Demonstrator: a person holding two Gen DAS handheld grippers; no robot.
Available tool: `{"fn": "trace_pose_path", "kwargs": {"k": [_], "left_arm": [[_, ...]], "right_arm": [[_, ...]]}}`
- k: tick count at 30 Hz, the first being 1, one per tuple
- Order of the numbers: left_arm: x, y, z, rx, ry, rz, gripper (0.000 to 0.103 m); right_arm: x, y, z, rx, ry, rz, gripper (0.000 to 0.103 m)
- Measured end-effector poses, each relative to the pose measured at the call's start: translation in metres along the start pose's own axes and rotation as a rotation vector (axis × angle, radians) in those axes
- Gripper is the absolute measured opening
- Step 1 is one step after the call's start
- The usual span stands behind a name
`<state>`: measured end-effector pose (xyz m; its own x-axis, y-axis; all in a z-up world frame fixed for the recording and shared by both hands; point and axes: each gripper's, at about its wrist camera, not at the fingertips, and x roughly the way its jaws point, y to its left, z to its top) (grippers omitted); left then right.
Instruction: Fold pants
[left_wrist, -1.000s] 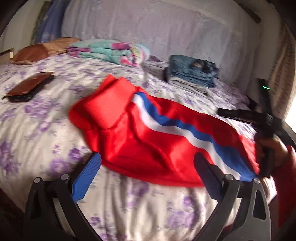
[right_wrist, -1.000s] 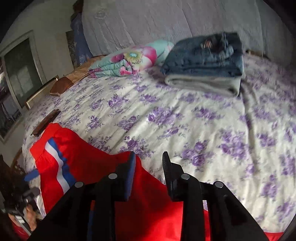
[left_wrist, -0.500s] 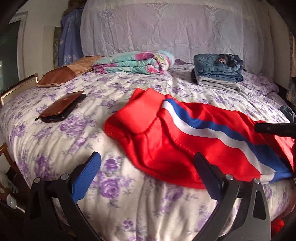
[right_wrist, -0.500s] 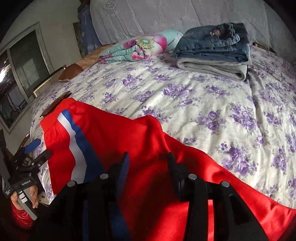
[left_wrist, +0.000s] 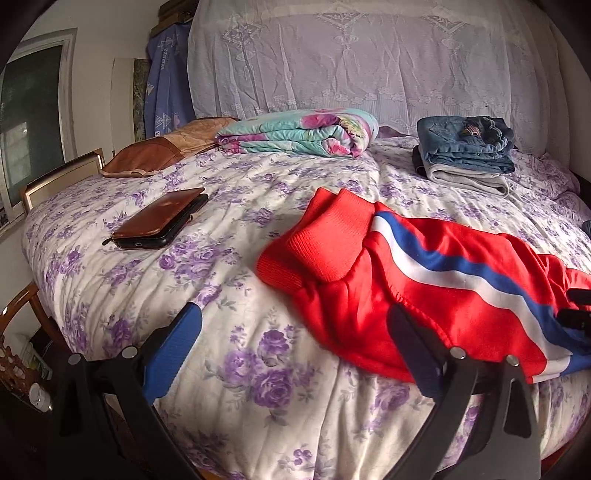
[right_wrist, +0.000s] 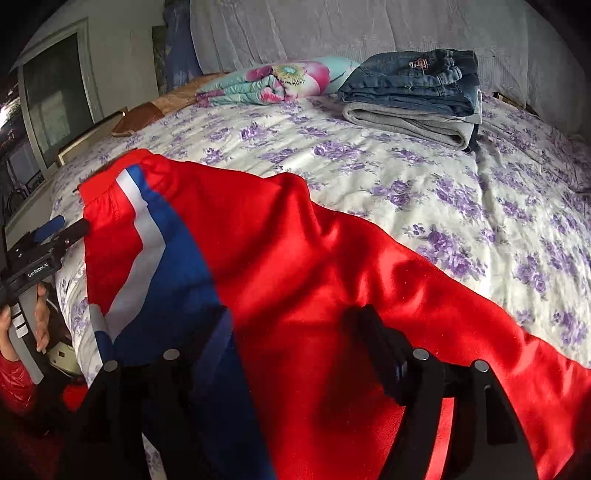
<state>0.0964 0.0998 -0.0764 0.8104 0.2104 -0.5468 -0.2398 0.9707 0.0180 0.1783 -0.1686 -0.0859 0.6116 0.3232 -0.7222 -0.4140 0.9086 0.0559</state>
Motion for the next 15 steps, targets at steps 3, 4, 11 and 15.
{"fn": "trace_pose_path", "kwargs": {"k": [3,4,11,15], "left_arm": [[0.001,0.000,0.000,0.004,0.000,0.008,0.098],[0.001,0.001,0.000,0.003,0.002,0.006,0.098],[0.000,0.001,0.001,0.010,-0.006,0.014,0.098],[0.000,0.001,0.001,0.010,-0.002,0.009,0.098]], "right_arm": [[-0.004,-0.001,0.001,0.019,-0.010,0.000,0.074],[-0.006,-0.001,0.000,0.021,-0.012,-0.004,0.074],[-0.037,-0.005,-0.014,0.067,-0.076,0.007,0.074],[-0.048,-0.011,-0.027,0.076,-0.072,-0.007,0.077]]}}
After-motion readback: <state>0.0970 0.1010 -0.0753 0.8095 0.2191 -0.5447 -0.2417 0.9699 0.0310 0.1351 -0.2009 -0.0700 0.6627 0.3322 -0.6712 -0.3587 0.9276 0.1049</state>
